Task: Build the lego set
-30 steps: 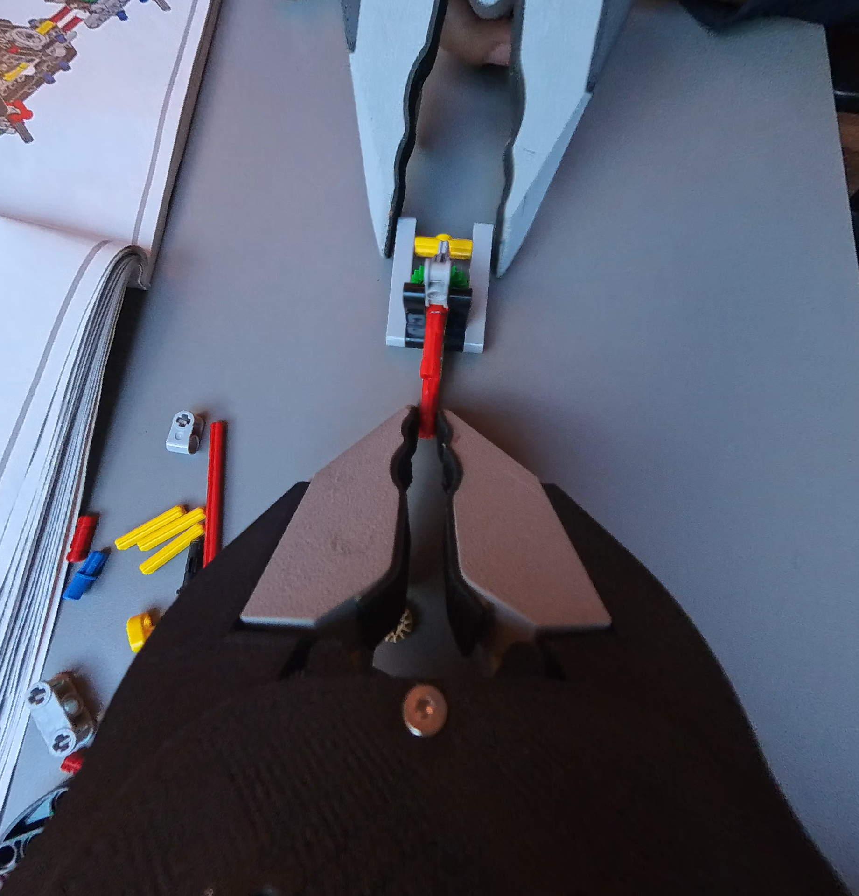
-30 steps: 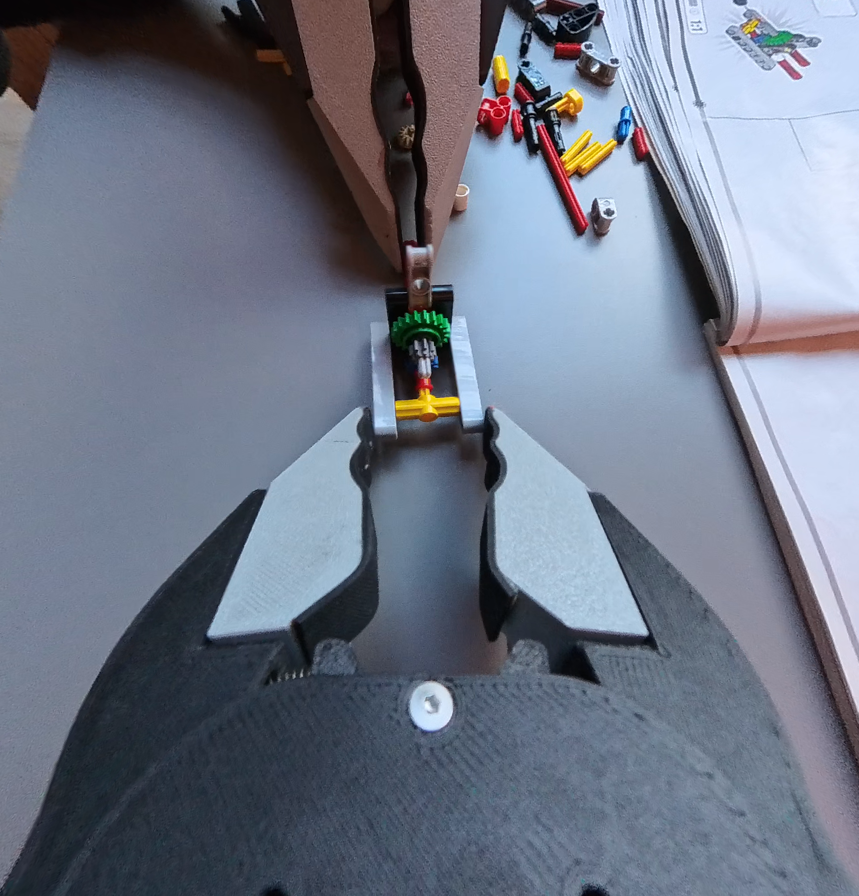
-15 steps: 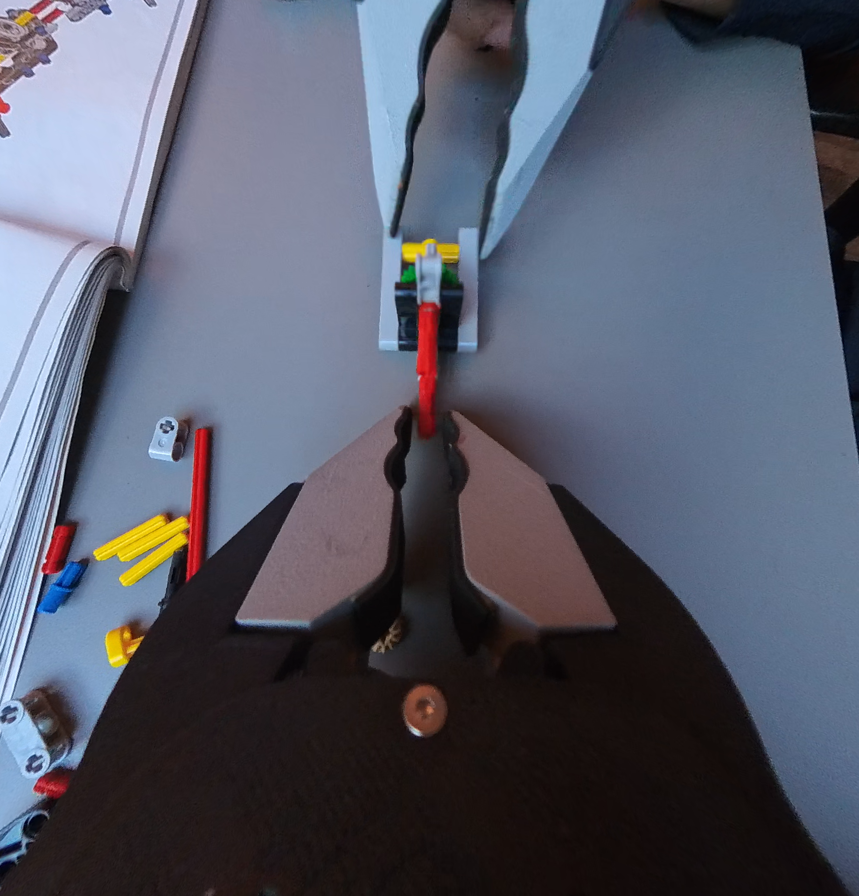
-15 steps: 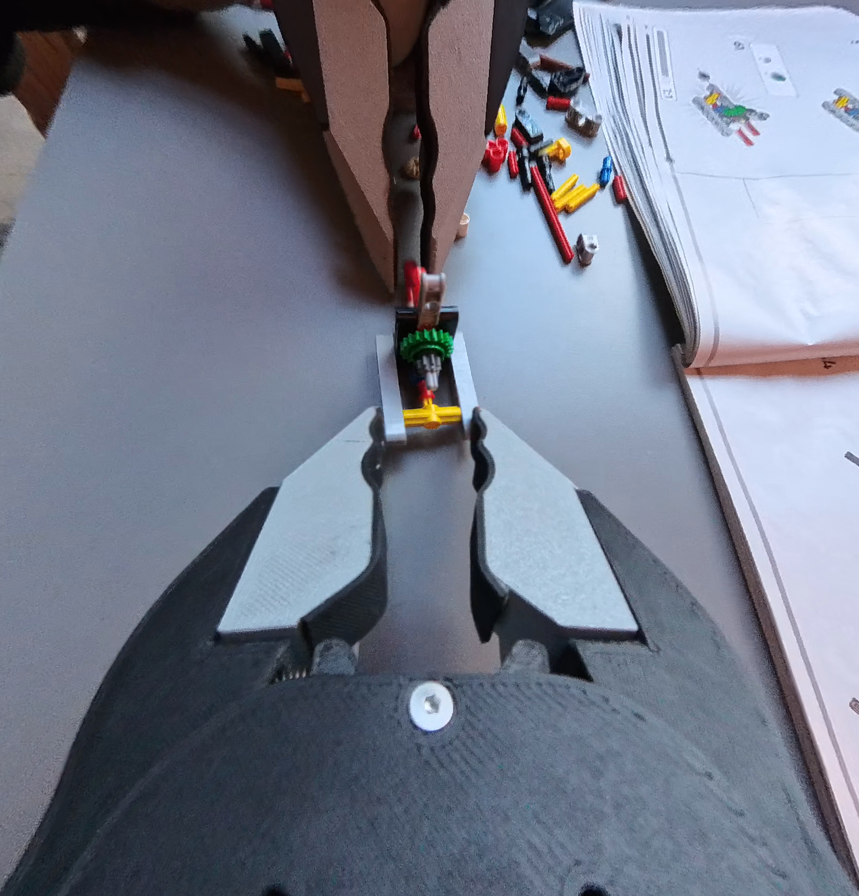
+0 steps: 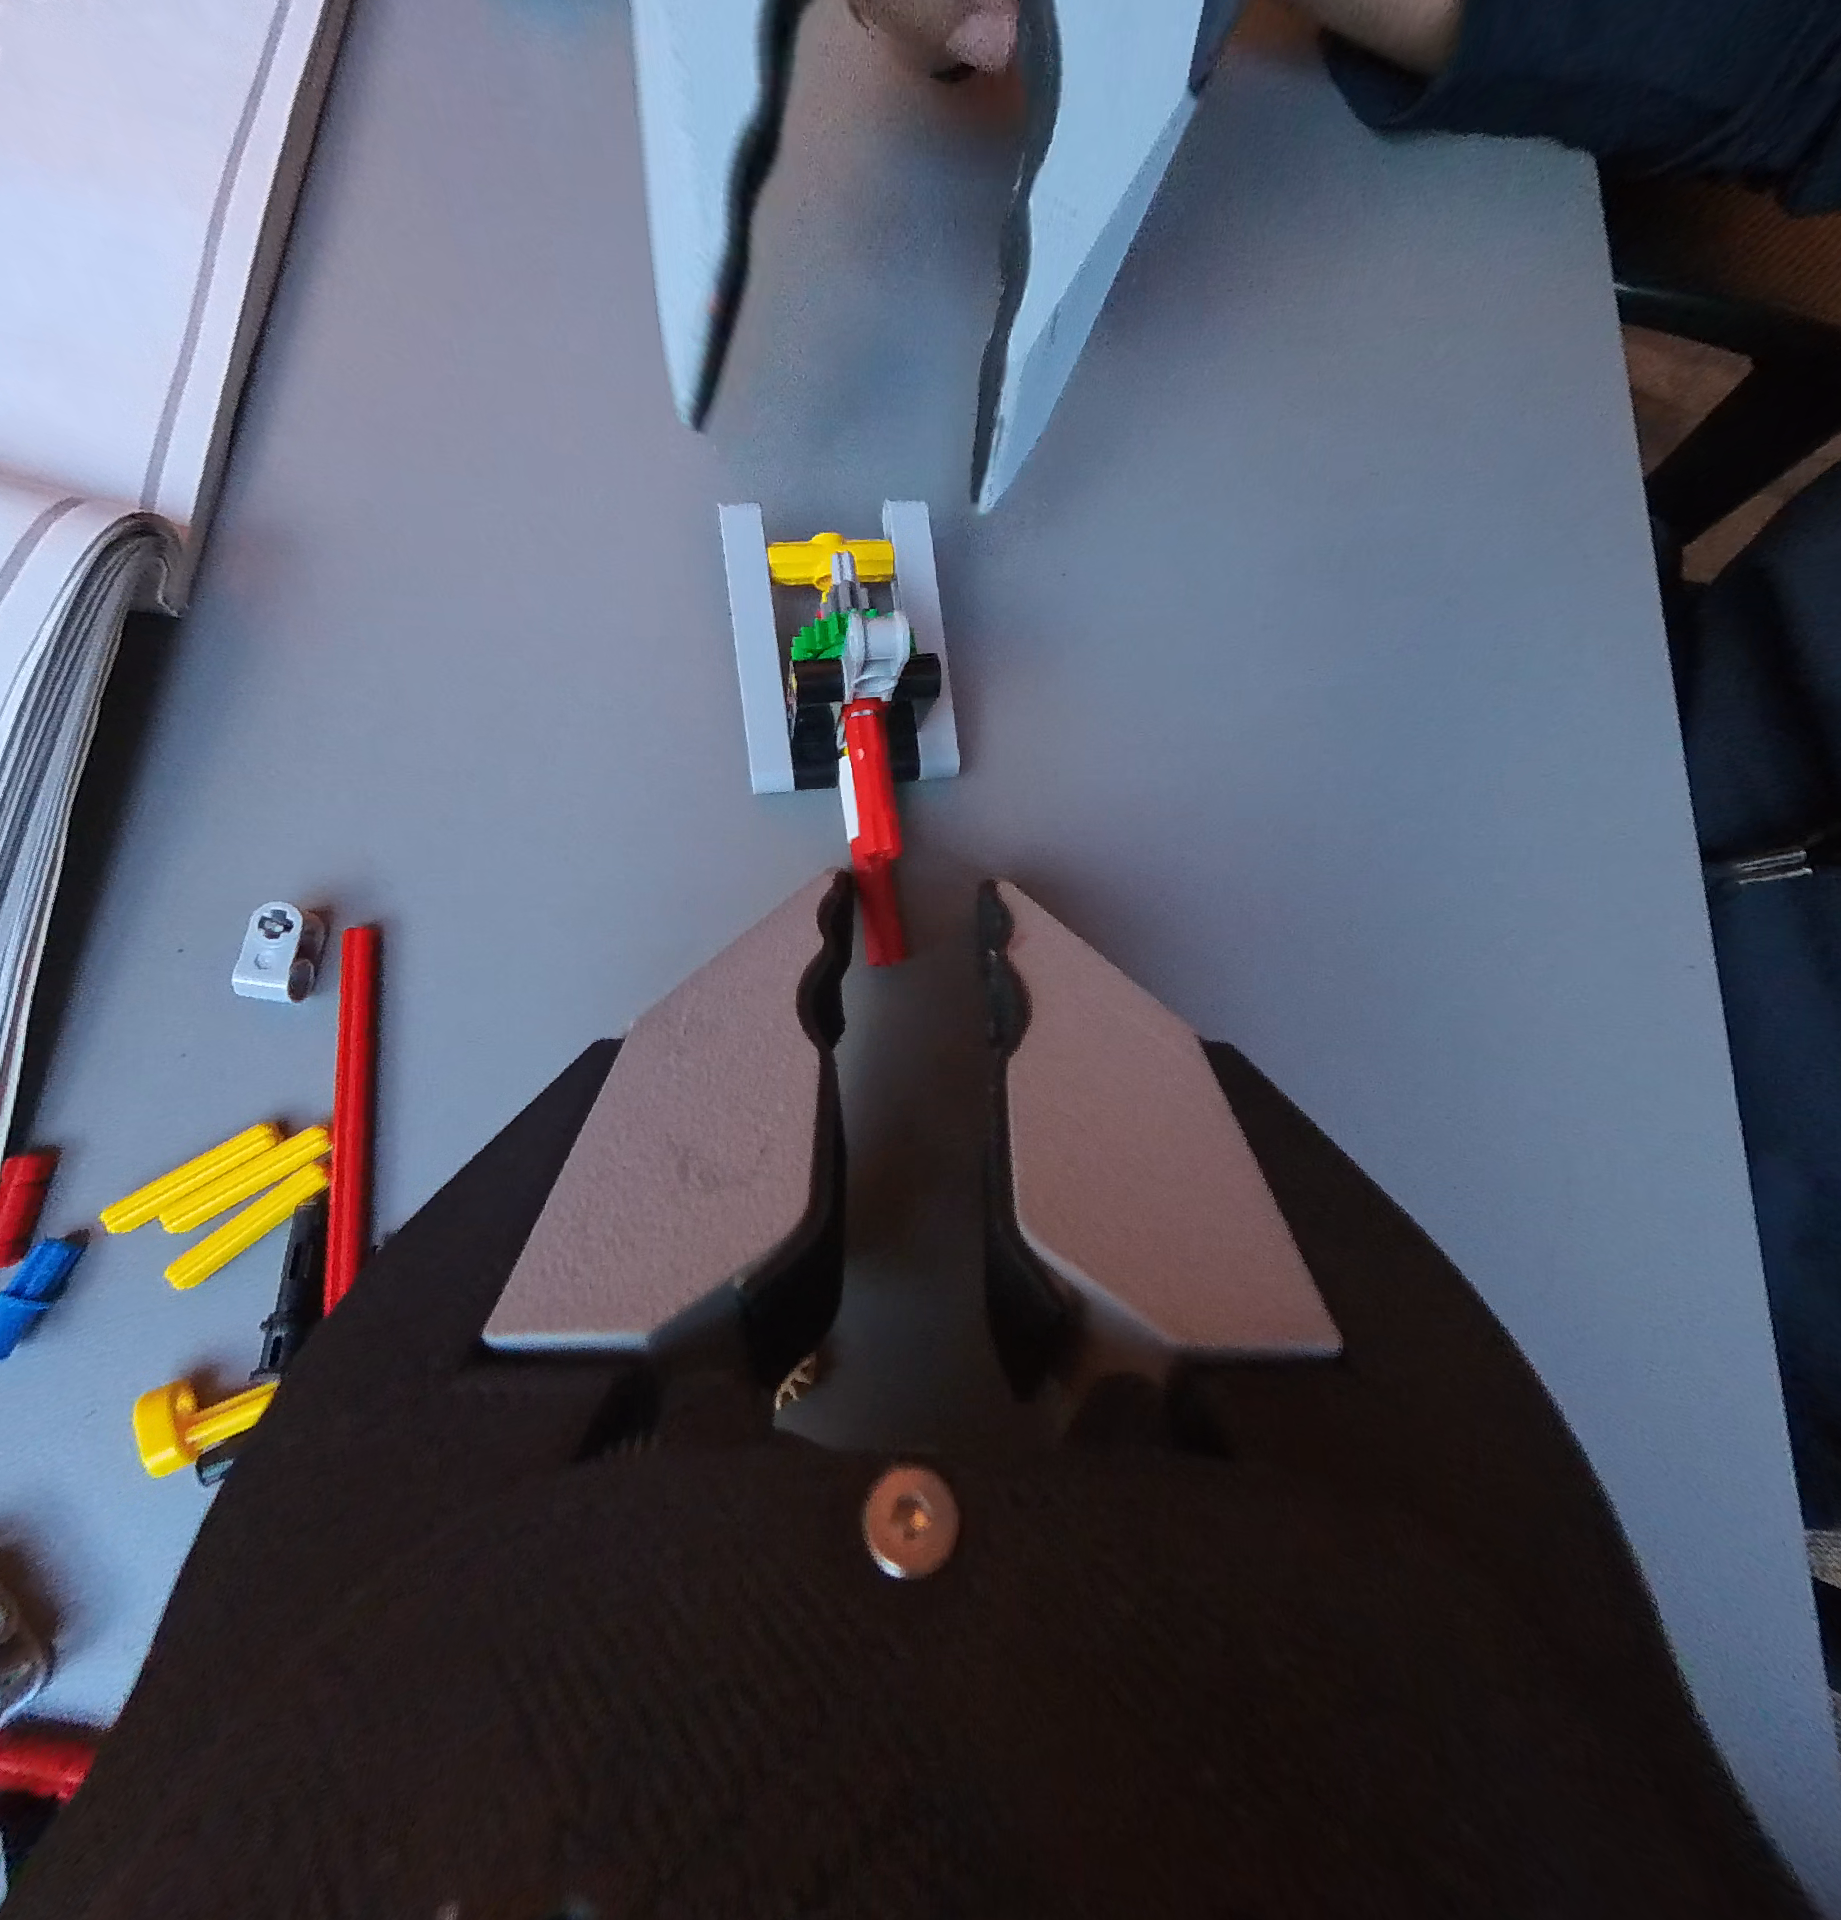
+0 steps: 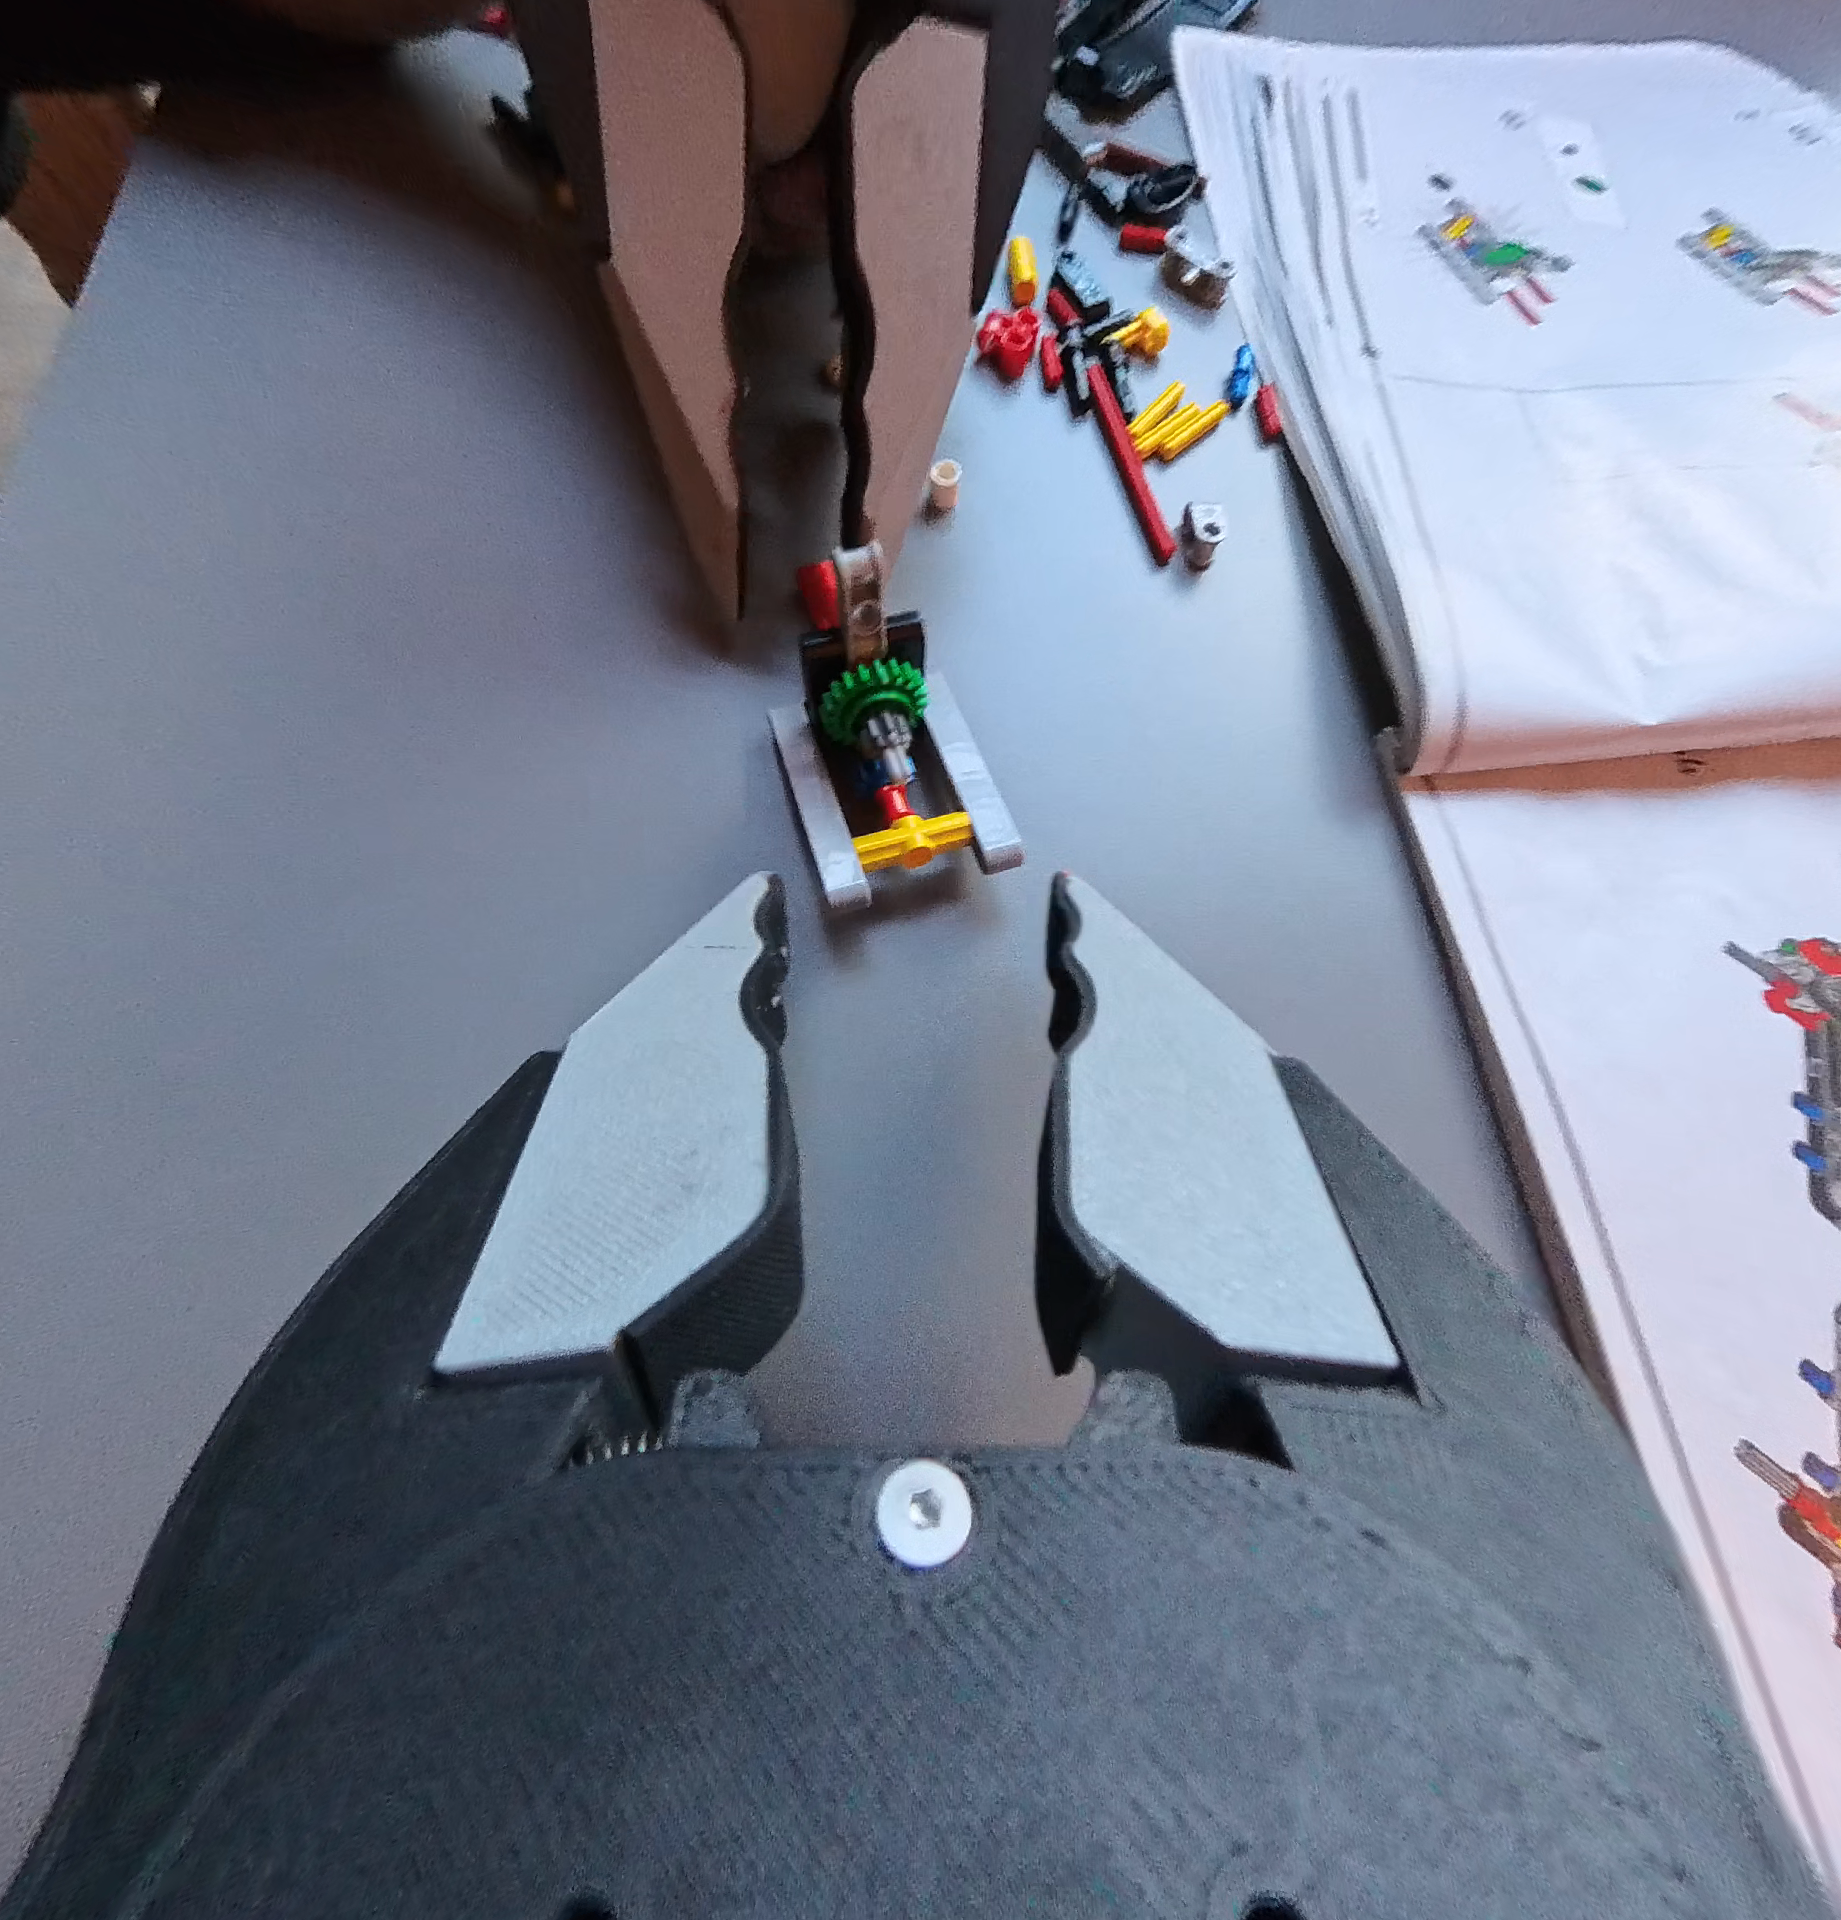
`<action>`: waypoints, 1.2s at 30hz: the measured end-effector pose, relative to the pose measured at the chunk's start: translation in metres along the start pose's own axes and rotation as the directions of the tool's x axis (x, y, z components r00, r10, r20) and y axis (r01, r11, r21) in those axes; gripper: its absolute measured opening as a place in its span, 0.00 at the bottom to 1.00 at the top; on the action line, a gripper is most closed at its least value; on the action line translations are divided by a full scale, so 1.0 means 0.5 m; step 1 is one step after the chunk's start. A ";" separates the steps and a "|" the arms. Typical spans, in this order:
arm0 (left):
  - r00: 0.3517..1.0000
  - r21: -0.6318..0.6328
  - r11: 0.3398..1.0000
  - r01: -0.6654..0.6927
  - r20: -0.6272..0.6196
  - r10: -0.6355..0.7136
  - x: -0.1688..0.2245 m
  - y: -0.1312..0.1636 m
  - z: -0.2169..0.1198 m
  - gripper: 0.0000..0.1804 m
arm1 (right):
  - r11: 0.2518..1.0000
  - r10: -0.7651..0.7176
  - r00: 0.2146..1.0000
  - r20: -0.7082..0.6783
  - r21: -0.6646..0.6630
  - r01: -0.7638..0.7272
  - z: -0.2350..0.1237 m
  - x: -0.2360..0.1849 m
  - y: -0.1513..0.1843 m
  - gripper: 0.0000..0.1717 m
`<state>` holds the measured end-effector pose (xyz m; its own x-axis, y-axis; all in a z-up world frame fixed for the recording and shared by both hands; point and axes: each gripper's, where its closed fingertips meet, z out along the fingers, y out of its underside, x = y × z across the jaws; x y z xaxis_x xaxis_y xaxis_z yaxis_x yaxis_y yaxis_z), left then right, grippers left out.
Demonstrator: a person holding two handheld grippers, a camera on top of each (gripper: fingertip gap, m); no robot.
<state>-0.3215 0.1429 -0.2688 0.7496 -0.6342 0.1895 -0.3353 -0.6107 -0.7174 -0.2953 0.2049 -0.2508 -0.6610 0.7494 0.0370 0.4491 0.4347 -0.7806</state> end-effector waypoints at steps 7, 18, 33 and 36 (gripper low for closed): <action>0.999 -0.005 1.000 -0.002 0.039 0.002 -0.010 -0.002 0.005 0.02 | 0.999 -0.034 0.999 0.040 -0.021 0.035 0.021 -0.002 -0.004 0.33; 0.998 -0.006 1.000 -0.008 0.061 0.008 -0.011 -0.004 0.008 0.01 | 0.997 -0.044 0.996 0.072 -0.064 0.049 0.039 -0.013 0.023 0.24; 0.997 -0.002 1.000 -0.008 0.082 0.008 -0.017 -0.005 0.008 0.02 | 0.998 -0.018 0.999 0.033 -0.064 0.020 0.022 -0.008 0.033 0.28; 0.998 0.011 1.000 0.024 0.056 -0.025 -0.013 -0.010 0.009 0.08 | 0.998 -0.047 0.999 0.003 -0.052 0.047 0.019 -0.005 0.020 0.32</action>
<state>-0.3219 0.1522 -0.2696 0.7884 -0.5914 0.1691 -0.3111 -0.6206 -0.7198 -0.2949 0.2026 -0.2649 -0.6835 0.7265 0.0716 0.4482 0.4951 -0.7443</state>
